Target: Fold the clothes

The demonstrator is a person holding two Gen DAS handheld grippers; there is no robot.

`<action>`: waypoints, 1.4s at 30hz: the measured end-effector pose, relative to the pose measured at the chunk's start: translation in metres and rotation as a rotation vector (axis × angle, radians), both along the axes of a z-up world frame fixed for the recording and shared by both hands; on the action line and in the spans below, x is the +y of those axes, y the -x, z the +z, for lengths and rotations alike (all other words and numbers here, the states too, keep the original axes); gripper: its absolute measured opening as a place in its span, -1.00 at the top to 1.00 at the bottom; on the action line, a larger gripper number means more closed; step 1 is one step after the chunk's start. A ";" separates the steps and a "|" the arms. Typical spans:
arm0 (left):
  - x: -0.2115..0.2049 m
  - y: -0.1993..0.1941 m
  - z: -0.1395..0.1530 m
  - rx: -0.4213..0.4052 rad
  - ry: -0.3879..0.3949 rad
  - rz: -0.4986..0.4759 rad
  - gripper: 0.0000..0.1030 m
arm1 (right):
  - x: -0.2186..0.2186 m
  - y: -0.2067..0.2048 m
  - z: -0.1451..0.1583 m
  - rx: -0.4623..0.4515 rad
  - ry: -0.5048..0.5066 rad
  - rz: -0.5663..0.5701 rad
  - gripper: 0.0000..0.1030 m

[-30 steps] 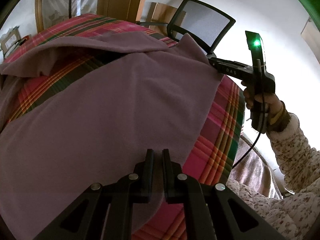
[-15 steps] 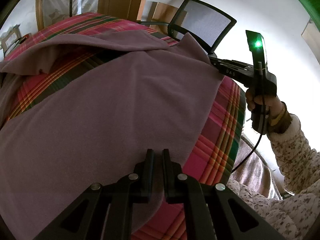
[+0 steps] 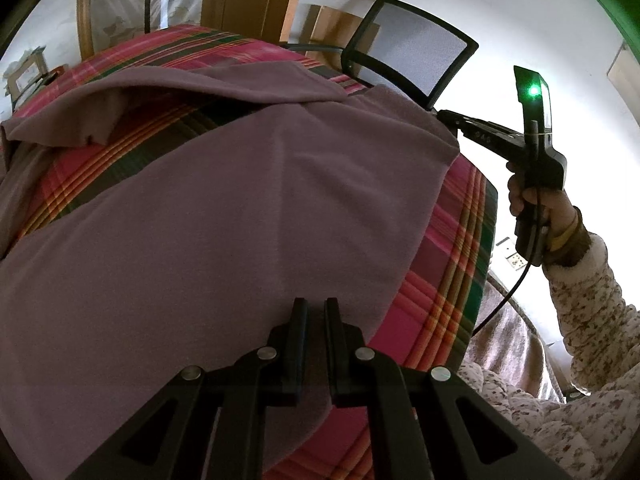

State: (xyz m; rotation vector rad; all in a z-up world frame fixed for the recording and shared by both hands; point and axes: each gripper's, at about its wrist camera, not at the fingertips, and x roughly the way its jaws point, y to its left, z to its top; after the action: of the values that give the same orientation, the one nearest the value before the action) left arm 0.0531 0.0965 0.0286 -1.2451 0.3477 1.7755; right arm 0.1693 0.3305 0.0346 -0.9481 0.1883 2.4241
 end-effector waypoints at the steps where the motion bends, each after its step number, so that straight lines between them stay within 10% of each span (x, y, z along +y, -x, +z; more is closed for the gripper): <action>1: 0.000 0.000 0.000 0.000 0.000 0.000 0.86 | 0.003 -0.002 0.000 0.003 0.003 -0.009 0.90; 25: -0.044 -0.002 0.014 0.028 -0.003 0.108 0.86 | 0.004 0.001 -0.004 -0.026 0.021 -0.031 0.90; 42: -0.161 0.010 0.029 0.106 0.043 0.441 0.84 | -0.124 0.062 -0.010 -0.083 -0.002 0.406 0.61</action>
State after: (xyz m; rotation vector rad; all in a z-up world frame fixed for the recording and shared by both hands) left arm 0.0429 -0.0648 0.0573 -1.3339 0.1788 2.2232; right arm 0.1071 0.2068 0.0242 -1.1782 -0.0423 2.7393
